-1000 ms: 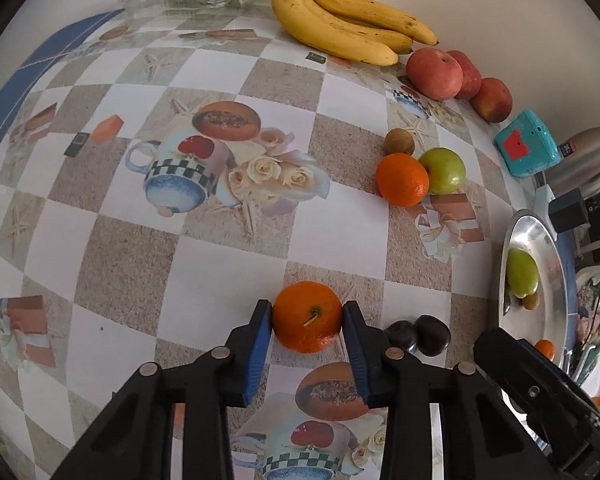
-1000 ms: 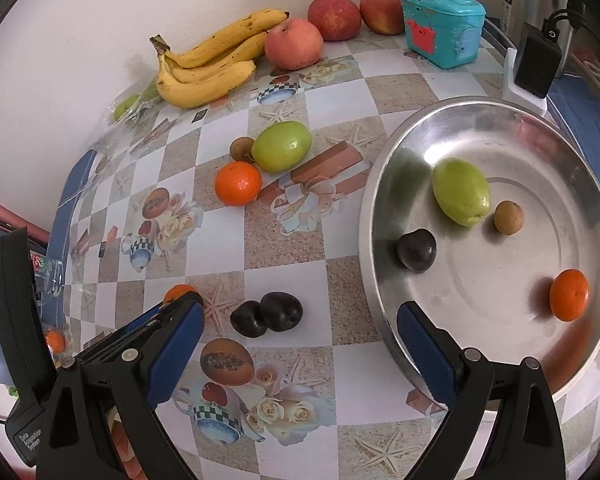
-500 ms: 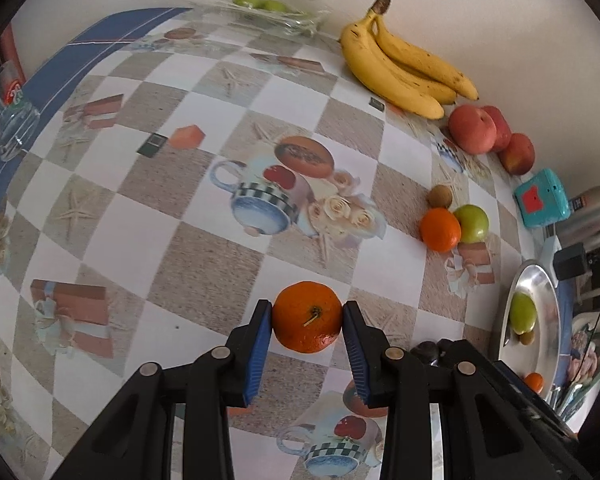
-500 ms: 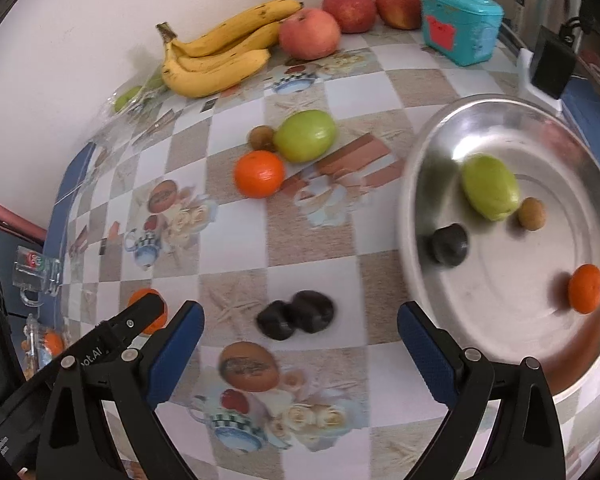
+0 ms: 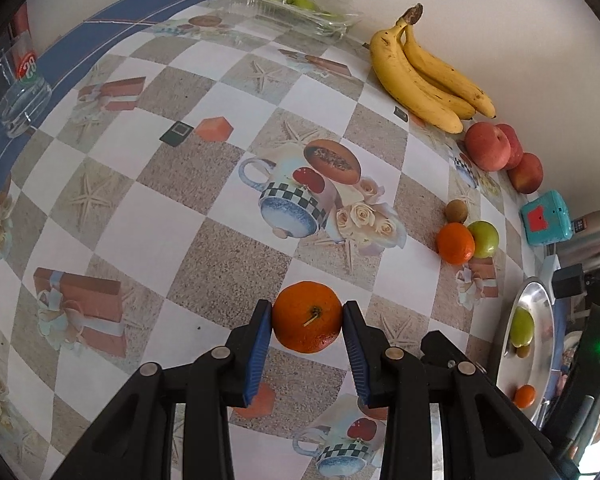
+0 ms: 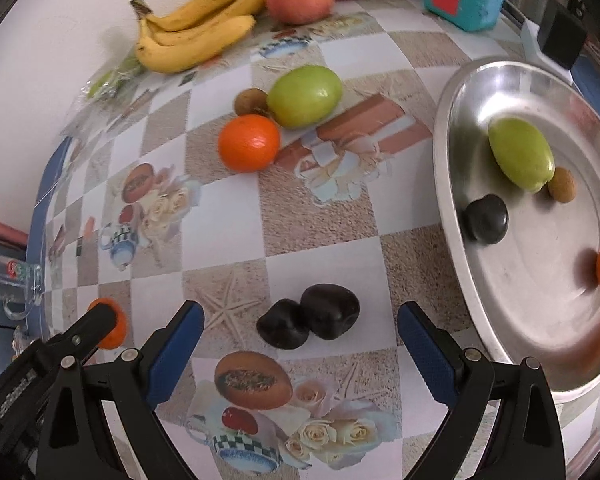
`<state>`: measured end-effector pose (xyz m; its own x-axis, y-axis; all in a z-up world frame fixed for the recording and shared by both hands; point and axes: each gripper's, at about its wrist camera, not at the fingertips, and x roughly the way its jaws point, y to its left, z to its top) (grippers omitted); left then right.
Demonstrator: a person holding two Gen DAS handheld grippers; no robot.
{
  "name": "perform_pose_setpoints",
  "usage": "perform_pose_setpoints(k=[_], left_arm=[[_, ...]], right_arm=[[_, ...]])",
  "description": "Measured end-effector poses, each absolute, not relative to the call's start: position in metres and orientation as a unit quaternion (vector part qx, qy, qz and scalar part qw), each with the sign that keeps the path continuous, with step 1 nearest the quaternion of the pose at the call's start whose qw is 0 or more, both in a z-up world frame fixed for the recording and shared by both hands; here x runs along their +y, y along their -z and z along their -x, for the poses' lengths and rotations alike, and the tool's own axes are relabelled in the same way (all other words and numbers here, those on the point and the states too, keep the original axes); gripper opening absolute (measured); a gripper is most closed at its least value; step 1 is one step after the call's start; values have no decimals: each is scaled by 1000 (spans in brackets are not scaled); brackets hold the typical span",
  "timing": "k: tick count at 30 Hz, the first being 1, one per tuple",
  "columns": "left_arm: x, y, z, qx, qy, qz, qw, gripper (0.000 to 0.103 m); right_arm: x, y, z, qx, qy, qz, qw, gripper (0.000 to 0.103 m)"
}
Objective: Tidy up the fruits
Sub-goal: 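Hold the tangerine in the left gripper while lowering the right gripper to the plums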
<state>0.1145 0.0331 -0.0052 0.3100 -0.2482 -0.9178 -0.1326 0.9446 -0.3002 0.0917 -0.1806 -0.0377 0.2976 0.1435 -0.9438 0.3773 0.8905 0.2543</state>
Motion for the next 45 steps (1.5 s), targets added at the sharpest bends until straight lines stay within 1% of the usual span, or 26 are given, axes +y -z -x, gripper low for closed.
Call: perform_pose_setpoints(k=[4, 6, 17, 24, 31, 35, 42, 45], left_arm=[[34, 6, -115, 588, 39, 165, 791, 38], [34, 6, -115, 588, 38, 166, 791, 38], [39, 7, -116, 590, 39, 174, 788, 38], [40, 6, -116, 591, 42, 176, 786, 38], [41, 9, -116, 595, 43, 180, 783, 38], [41, 7, -116, 593, 45, 180, 784, 38], [40, 6, -116, 592, 46, 180, 784, 38], [40, 5, -116, 591, 45, 180, 785, 38]], right_arm=[[-175, 40, -97, 585, 99, -203, 779, 99], [-171, 42, -101, 586, 109, -191, 780, 102], [-151, 53, -116, 596, 149, -116, 780, 103], [-151, 53, -120, 604, 136, -108, 778, 103], [-146, 53, -120, 632, 113, -94, 761, 103], [-146, 53, -119, 621, 112, -91, 770, 103], [-146, 50, -113, 637, 102, -98, 758, 103], [-148, 40, -108, 631, 109, -102, 762, 103]])
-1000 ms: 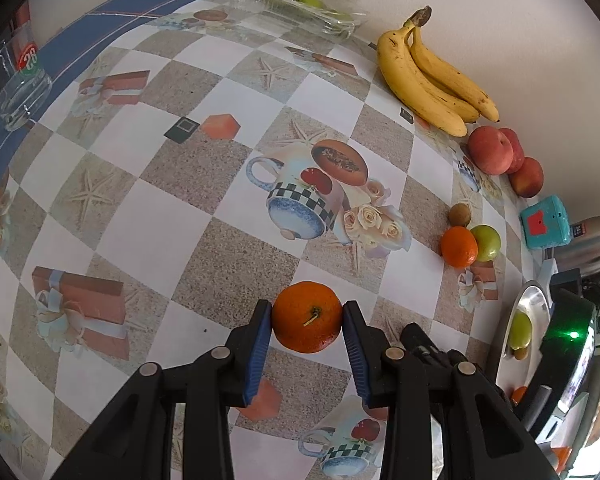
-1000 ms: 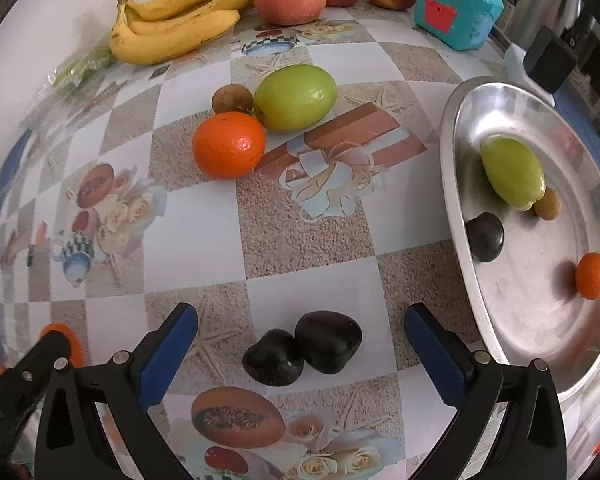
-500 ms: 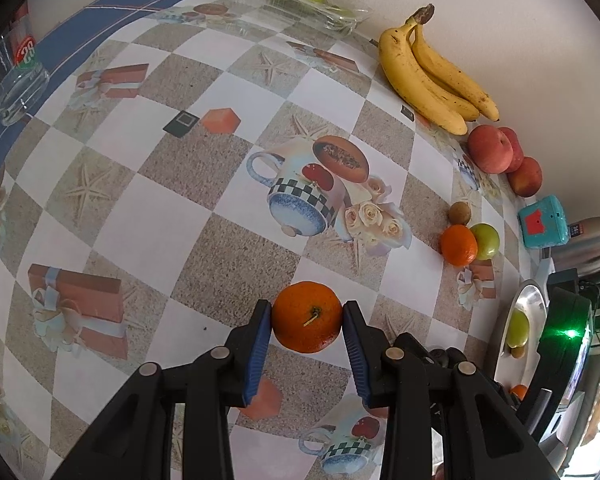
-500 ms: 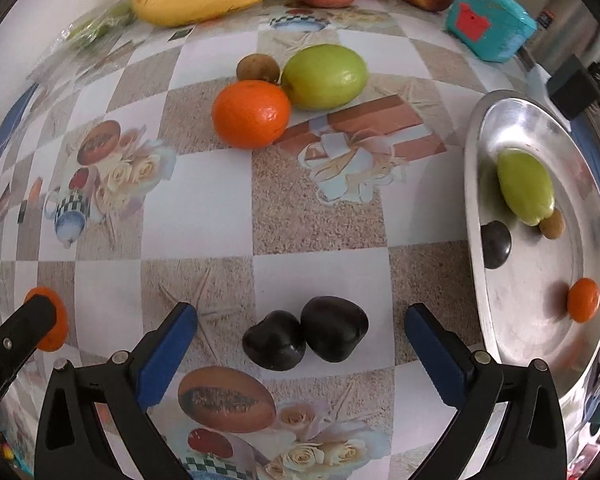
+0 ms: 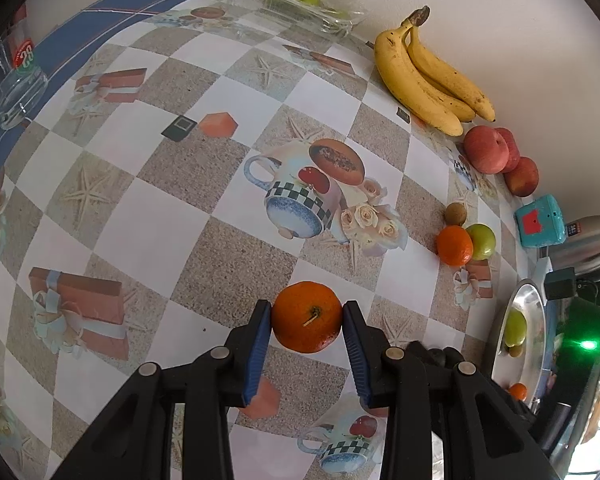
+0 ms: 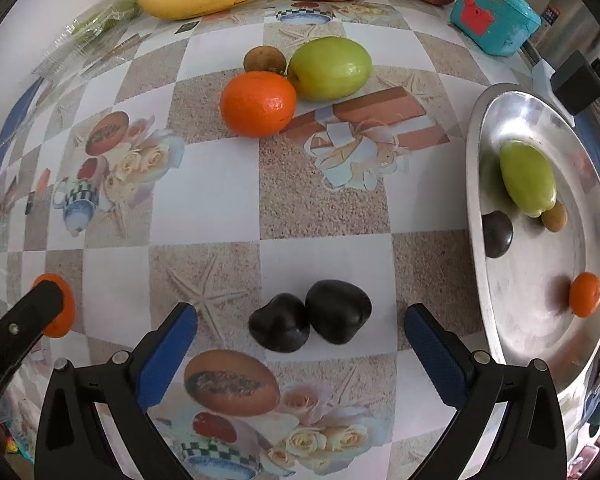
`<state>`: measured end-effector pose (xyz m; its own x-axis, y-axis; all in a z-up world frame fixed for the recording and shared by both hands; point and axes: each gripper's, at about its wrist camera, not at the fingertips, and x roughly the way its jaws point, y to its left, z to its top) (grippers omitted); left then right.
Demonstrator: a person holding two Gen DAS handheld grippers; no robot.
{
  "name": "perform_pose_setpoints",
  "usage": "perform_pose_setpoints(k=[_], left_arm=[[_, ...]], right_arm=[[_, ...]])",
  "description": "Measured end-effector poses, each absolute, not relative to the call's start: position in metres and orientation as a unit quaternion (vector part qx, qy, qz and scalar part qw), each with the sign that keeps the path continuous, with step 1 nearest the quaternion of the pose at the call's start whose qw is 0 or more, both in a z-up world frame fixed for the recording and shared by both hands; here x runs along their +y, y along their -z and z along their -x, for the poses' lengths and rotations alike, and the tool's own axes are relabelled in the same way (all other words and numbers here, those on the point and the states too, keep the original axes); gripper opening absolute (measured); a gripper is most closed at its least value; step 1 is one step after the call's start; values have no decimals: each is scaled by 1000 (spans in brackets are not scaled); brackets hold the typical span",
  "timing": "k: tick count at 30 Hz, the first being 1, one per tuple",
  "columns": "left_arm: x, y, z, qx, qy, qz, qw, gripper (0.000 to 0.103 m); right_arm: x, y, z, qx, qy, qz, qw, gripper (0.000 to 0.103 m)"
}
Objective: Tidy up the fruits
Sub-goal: 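Hold the tangerine in the left gripper while lowering the right gripper to the plums, then close the right gripper on a dark plum while the left gripper holds the tangerine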
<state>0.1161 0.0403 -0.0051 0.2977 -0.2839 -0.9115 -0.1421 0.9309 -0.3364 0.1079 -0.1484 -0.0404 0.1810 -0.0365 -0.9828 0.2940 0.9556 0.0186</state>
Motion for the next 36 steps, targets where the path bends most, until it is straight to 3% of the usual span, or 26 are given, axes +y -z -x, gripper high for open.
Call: perform_pose_setpoints(k=[5, 7, 9, 15, 24, 27, 36], left_arm=[[41, 3, -116, 589, 46, 181, 786, 38], [41, 2, -115, 588, 47, 181, 787, 39], [40, 2, -115, 588, 48, 180, 787, 38], [40, 1, -115, 587, 47, 179, 788, 39], [40, 2, -115, 588, 48, 177, 788, 39], [39, 2, -116, 588, 48, 175, 788, 38], [38, 2, -115, 587, 48, 173, 790, 38]], right_arm=[[-150, 19, -100, 608, 122, -96, 779, 101], [-151, 15, -97, 607, 123, -92, 780, 87], [-152, 16, -95, 616, 115, -98, 773, 58], [-161, 2, -87, 598, 111, -121, 784, 50], [-173, 2, -86, 592, 118, -131, 786, 49], [-181, 10, -90, 593, 123, -149, 781, 36], [-187, 15, -88, 589, 127, -176, 778, 34]])
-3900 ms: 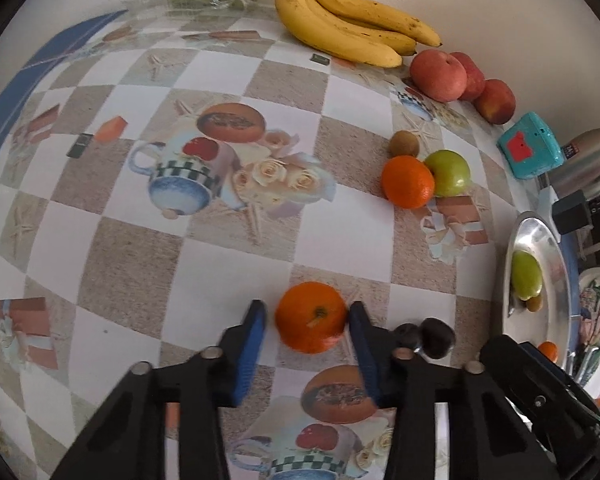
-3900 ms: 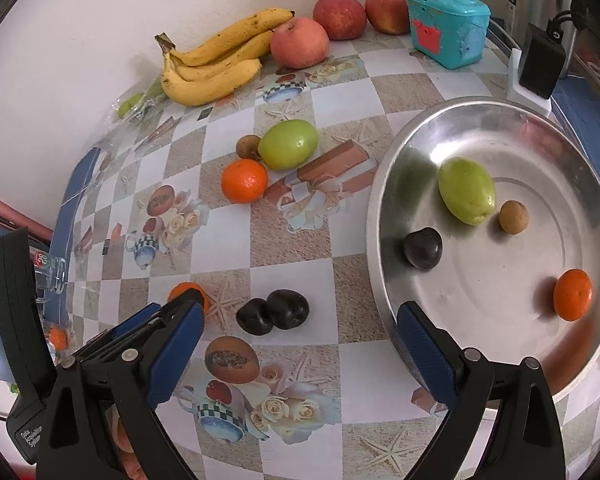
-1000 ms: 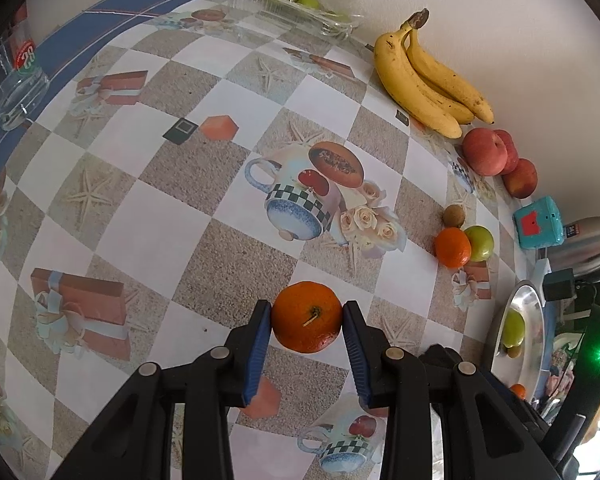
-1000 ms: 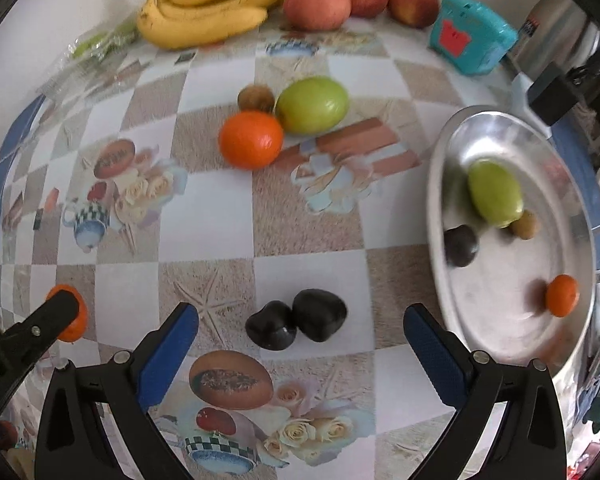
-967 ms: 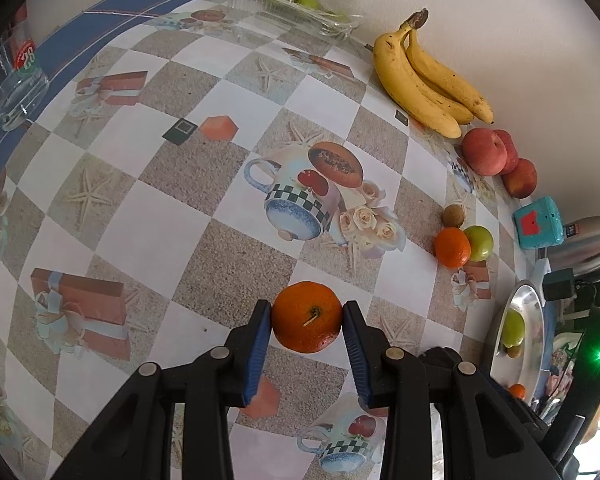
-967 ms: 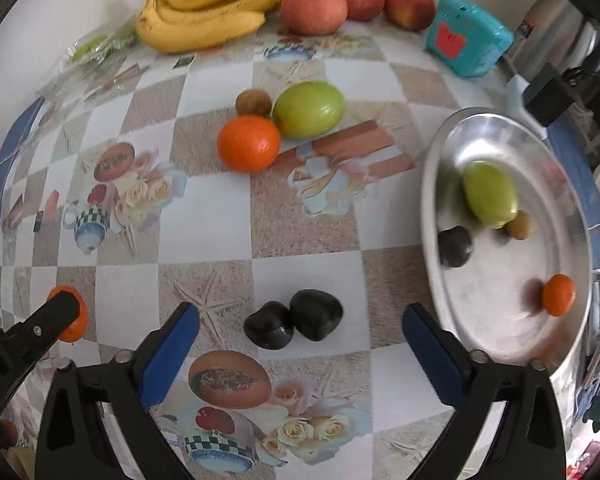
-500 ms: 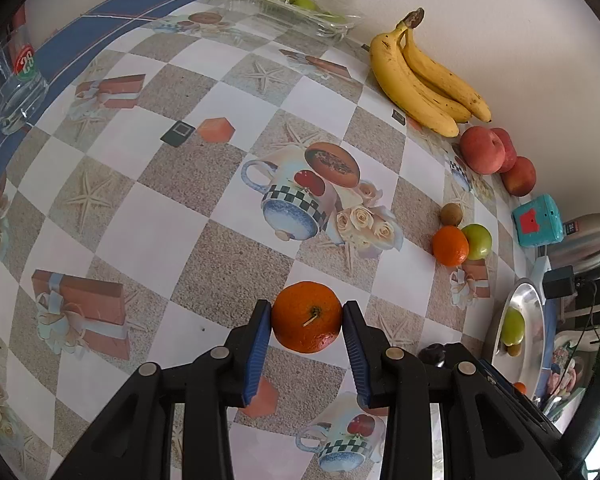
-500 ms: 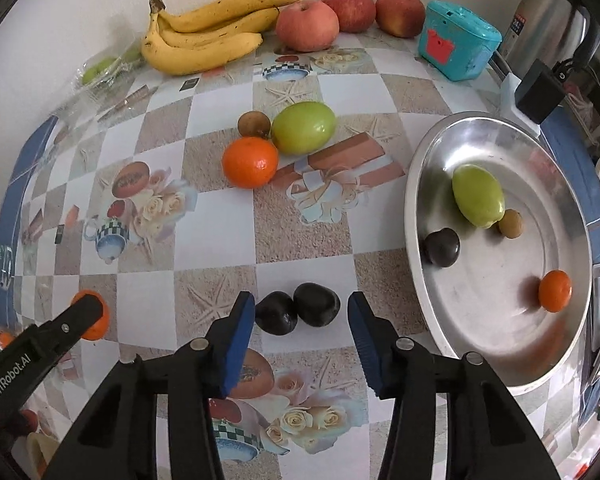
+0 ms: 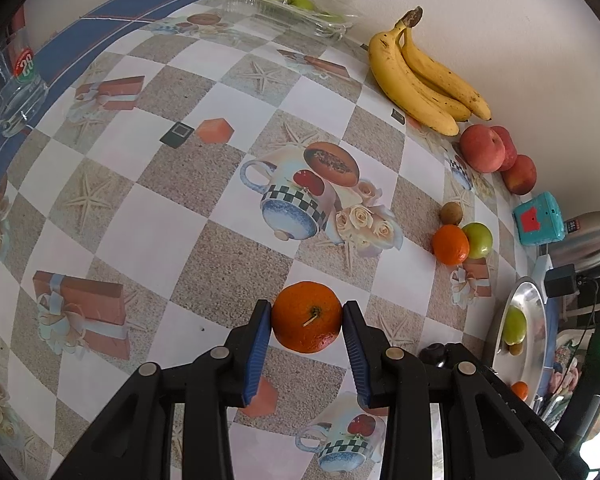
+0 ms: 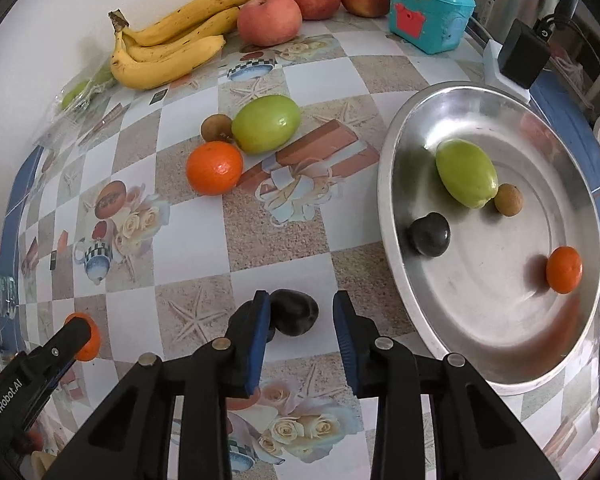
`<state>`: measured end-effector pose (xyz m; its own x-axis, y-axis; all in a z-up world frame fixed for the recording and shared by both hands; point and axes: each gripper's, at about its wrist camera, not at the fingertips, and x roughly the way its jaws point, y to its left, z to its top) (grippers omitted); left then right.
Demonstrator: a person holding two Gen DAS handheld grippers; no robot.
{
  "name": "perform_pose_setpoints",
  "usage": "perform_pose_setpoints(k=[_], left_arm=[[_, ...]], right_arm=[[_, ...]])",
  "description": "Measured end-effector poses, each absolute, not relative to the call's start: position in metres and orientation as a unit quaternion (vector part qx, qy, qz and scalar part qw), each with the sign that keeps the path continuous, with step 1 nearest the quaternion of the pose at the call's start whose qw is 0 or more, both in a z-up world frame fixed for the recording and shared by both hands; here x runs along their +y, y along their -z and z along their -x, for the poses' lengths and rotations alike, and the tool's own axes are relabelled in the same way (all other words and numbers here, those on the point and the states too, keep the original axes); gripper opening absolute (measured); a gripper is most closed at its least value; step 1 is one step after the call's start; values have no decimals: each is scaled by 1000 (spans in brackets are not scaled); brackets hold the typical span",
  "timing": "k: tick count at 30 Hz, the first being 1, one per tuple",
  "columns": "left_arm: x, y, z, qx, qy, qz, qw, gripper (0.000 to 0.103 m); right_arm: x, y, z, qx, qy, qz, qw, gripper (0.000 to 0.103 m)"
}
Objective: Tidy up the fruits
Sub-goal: 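Close the right gripper on a dark plum while the left gripper holds the tangerine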
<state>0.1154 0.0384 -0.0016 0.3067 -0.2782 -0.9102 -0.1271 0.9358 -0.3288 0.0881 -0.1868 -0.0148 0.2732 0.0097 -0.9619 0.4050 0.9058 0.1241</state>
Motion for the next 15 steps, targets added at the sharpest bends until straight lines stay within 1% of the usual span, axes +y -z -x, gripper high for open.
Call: perform_pose_setpoints(k=[2, 6, 15], left_arm=[[39, 1, -115, 586, 48, 172, 790, 38], [38, 1, -115, 586, 48, 171, 790, 38], [37, -1, -115, 585, 48, 169, 791, 38]], right_arm=[[-186, 18, -90, 592, 124, -182, 775, 33], [-187, 19, -89, 591, 117, -196, 774, 26], [-189, 15, -85, 588, 118, -203, 774, 23]])
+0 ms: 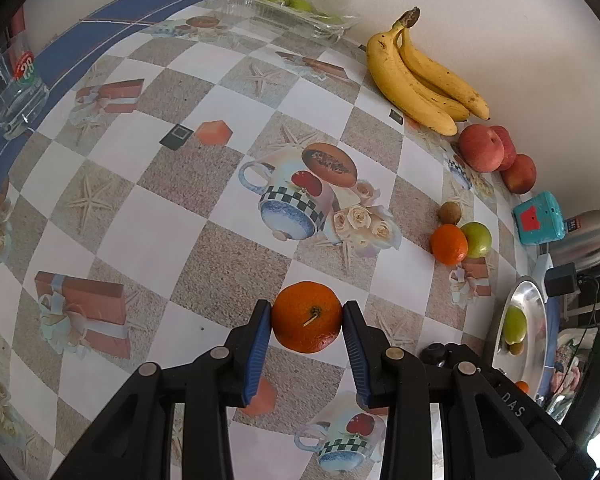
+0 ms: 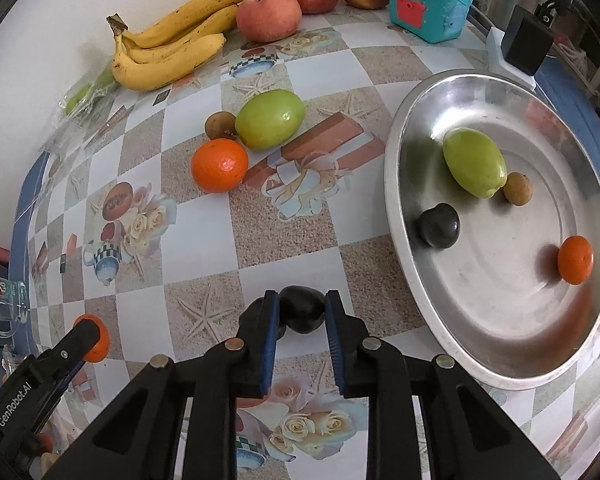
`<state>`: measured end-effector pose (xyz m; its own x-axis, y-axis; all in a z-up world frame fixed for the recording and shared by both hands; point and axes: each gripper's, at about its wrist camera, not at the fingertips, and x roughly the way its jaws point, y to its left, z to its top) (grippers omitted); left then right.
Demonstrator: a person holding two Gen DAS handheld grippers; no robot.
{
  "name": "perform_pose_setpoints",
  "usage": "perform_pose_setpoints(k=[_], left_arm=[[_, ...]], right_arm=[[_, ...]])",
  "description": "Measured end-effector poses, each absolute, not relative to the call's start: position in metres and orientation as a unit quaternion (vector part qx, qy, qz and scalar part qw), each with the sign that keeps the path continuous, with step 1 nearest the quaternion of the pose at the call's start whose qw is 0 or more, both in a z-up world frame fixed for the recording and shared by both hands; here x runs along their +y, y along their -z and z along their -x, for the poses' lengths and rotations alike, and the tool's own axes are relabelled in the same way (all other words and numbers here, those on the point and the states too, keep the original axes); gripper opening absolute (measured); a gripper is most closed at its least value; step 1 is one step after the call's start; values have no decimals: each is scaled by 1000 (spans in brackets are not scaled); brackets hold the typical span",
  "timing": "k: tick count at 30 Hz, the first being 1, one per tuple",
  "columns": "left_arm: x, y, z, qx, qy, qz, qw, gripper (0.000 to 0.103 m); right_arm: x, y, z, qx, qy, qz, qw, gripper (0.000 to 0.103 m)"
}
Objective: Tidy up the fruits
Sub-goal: 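Close the right gripper on a dark plum while the left gripper holds the tangerine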
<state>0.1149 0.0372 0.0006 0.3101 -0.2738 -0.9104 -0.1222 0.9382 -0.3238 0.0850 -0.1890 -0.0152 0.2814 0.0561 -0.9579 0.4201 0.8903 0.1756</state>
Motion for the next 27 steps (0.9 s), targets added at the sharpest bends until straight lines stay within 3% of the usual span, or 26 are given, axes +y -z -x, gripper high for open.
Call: perform_pose_setpoints(k=[27], left_arm=[[27, -6, -112, 582, 49, 148, 798, 38]], right_arm=[[-193, 14, -83, 589, 113, -212, 772, 20]])
